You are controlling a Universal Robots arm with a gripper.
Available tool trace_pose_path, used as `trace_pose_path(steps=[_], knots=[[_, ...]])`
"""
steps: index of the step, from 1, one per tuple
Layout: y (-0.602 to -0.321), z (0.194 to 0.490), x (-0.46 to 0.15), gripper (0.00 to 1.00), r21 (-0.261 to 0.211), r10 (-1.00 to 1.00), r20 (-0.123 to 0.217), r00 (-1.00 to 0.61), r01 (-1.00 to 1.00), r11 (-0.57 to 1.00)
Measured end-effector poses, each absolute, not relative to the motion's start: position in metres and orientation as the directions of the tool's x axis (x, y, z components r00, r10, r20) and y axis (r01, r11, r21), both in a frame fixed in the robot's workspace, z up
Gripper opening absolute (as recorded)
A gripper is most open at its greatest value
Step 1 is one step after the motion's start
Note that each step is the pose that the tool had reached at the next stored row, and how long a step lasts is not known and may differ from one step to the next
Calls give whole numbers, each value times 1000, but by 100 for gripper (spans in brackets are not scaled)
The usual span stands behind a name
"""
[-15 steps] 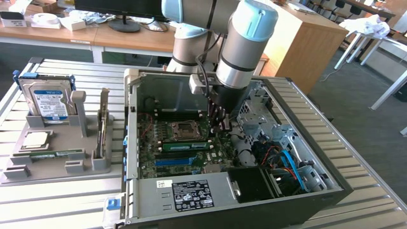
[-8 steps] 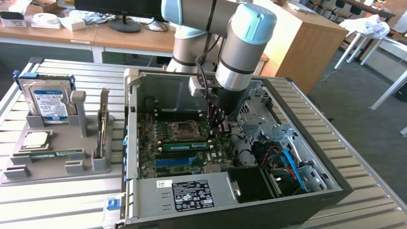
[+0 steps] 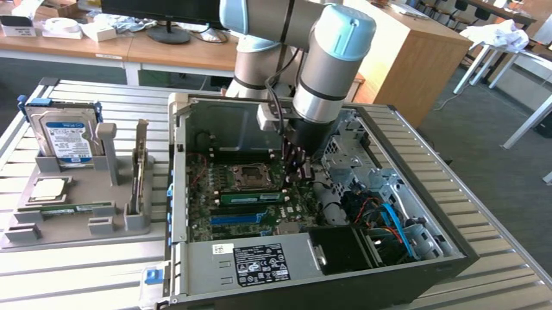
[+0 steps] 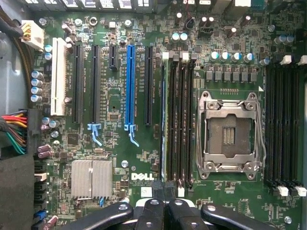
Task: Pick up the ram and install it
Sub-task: 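Press down the ram until it locks into place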
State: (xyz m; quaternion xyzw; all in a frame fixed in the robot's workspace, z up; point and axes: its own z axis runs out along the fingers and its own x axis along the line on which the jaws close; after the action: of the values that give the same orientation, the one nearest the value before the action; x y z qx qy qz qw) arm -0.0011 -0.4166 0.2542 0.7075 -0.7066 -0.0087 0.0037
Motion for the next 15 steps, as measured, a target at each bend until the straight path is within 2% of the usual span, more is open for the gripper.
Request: trace_pose_path(steps=[15], knots=[[-417,251,4,10,16,-1000,-7,1,-1000,-2]])
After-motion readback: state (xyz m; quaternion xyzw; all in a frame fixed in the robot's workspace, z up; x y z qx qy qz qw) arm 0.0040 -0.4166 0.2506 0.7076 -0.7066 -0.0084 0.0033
